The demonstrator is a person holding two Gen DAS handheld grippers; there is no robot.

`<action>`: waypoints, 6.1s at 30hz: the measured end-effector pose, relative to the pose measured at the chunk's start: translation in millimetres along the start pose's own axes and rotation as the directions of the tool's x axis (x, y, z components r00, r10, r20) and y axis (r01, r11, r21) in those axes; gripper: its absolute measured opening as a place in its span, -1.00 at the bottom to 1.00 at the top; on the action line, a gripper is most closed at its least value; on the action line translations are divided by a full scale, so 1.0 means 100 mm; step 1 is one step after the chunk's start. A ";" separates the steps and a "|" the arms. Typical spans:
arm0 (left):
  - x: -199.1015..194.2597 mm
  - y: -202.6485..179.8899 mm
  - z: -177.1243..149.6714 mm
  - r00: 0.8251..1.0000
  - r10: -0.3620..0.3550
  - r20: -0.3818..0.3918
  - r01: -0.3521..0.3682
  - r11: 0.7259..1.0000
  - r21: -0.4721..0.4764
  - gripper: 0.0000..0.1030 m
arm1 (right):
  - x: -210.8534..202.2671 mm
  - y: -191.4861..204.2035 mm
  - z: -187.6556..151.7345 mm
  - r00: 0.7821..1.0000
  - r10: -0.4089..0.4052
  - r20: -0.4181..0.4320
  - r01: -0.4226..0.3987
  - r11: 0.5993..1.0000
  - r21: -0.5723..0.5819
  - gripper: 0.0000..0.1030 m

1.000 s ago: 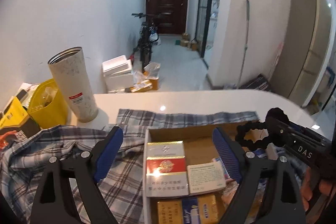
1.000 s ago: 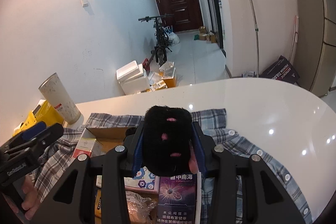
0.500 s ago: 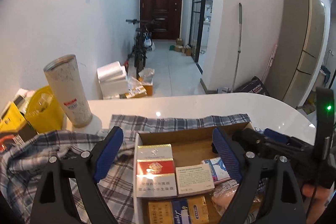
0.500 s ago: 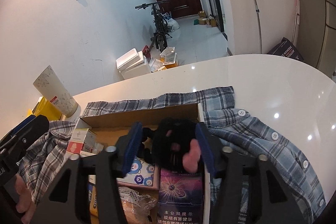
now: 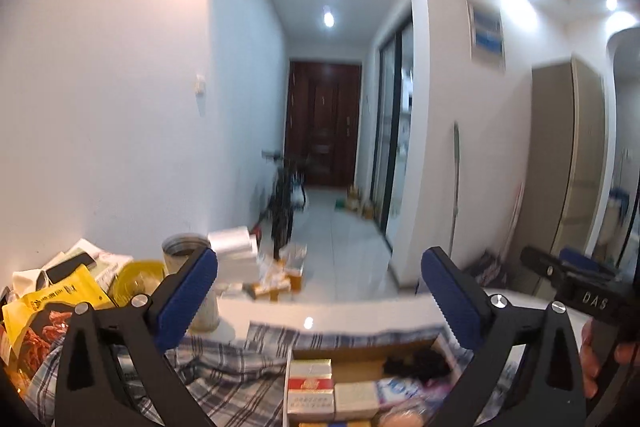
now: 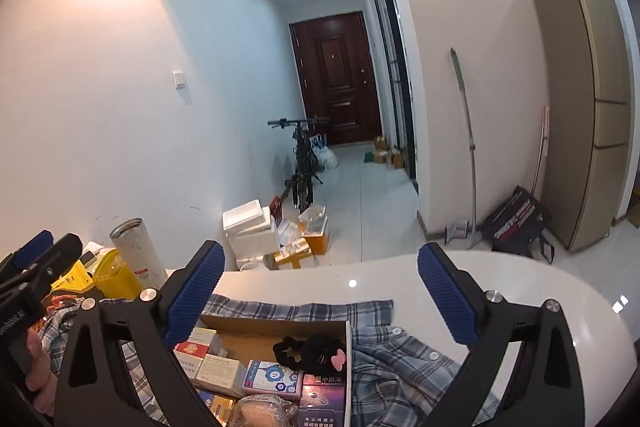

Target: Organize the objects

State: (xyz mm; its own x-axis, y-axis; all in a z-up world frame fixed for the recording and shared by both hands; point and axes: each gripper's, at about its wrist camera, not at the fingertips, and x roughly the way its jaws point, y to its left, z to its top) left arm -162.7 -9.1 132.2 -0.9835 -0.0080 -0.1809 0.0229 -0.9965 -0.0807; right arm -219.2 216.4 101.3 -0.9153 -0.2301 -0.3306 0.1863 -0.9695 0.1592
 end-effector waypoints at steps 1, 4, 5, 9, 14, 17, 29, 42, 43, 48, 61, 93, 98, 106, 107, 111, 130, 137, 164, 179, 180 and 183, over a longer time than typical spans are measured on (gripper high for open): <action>-0.09 0.00 0.05 1.000 -0.006 0.021 0.006 1.000 -0.005 1.00 | -0.07 0.00 0.03 1.000 0.004 0.012 -0.004 1.000 0.010 0.89; -0.35 0.02 0.16 0.998 -0.024 0.065 0.023 1.000 0.007 1.00 | -0.36 -0.03 0.12 0.996 0.005 0.089 -0.011 0.998 0.061 0.93; -0.42 0.02 0.19 0.997 -0.015 0.080 0.014 1.000 0.011 1.00 | -0.49 -0.04 0.13 0.991 0.027 0.134 -0.037 0.997 0.066 1.00; -0.61 0.06 0.25 0.993 -0.007 0.122 0.010 1.000 -0.023 1.00 | -0.80 0.00 0.22 0.967 0.077 0.243 -0.070 0.997 -0.037 1.00; -0.77 0.15 0.32 0.989 -0.038 0.140 0.048 0.996 -0.075 1.00 | -0.96 0.01 0.27 0.959 0.042 0.280 -0.036 0.999 -0.028 1.00; -0.90 0.22 0.35 0.980 0.031 0.196 -0.012 0.995 -0.096 1.00 | -1.03 0.03 0.29 0.955 0.055 0.293 -0.051 0.999 -0.020 1.00; -1.28 0.05 0.42 0.977 -0.075 0.198 0.075 0.997 0.009 1.00 | -1.42 0.44 0.25 0.932 0.070 0.356 -0.027 0.992 -0.124 1.00; -2.35 -0.19 0.49 0.936 -0.127 0.329 0.134 0.991 0.001 1.00 | -2.42 0.74 0.17 0.878 0.116 0.465 -0.016 0.977 -0.214 1.00; -2.40 -0.20 0.47 0.939 -0.129 0.319 0.133 0.991 0.011 1.00 | -2.47 0.74 0.13 0.879 0.113 0.464 -0.010 0.976 -0.218 1.00; -2.62 -0.26 0.24 0.957 -0.127 0.262 0.113 0.991 0.068 1.00 | -2.68 0.73 -0.20 0.897 0.083 0.433 0.024 0.971 -0.237 1.00; -2.76 -0.31 -0.73 0.989 -0.104 0.101 0.091 0.988 0.124 1.00 | -2.74 0.55 -1.21 0.948 0.027 0.317 0.050 0.972 -0.230 1.00; -2.12 0.15 -1.80 0.999 -0.008 0.036 0.007 0.999 0.033 1.00 | -1.84 0.07 -1.99 0.990 0.018 0.138 -0.001 0.992 -0.124 1.00; -2.11 0.15 -1.82 0.999 -0.012 0.031 0.011 0.999 0.036 1.00 | -1.82 0.05 -1.99 0.992 0.018 0.128 -0.004 0.993 -0.115 1.00; -2.12 0.08 -1.83 1.000 -0.010 0.026 0.007 0.996 0.089 1.00 | -1.77 0.02 -1.99 0.995 0.005 0.100 0.004 0.995 -0.098 1.00; -2.13 0.07 -1.83 1.000 -0.010 0.026 0.008 0.996 0.094 1.00 | -1.75 0.02 -1.99 0.996 0.003 0.091 0.006 0.995 -0.098 1.00; -2.13 0.05 -1.83 1.000 -0.009 0.028 0.006 0.995 0.103 1.00 | -1.73 0.01 -1.99 0.997 -0.004 0.080 0.012 0.995 -0.094 1.00; -2.12 0.06 -1.82 1.000 -0.007 0.020 0.005 0.996 0.092 1.00 | -1.70 0.05 -2.00 0.997 -0.005 0.080 0.013 0.994 -0.105 1.00; -2.13 0.05 -1.83 1.000 -0.008 0.029 0.005 0.995 0.100 1.00 | -1.70 0.06 -2.00 0.997 -0.004 0.082 0.013 0.995 -0.102 1.00; -2.10 0.06 -1.85 1.000 -0.009 0.018 0.008 0.996 0.093 1.00 | -1.69 0.06 -2.00 0.997 -0.001 0.079 0.008 0.995 -0.096 1.00; -2.10 0.06 -1.86 1.000 -0.009 0.016 0.007 0.996 0.094 1.00 | -1.68 0.08 -2.01 0.997 0.001 0.073 0.006 0.996 -0.094 1.00; -2.10 0.06 -1.87 1.000 -0.008 0.015 0.007 0.996 0.094 1.00 | -1.68 0.08 -2.01 0.997 0.001 0.074 0.006 0.996 -0.094 1.00; -2.10 0.06 -1.87 1.000 -0.008 0.015 0.007 0.996 0.093 1.00 | -1.68 0.08 -2.01 0.997 0.002 0.073 0.005 0.996 -0.094 1.00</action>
State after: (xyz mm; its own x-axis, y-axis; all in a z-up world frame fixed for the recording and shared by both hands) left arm 77.5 1.9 -13.7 -0.9862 -0.0011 -0.1657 -0.0005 -1.0000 0.0097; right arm 8.2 230.5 -29.0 -0.9387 -0.2250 -0.2613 0.2142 -0.9743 0.0695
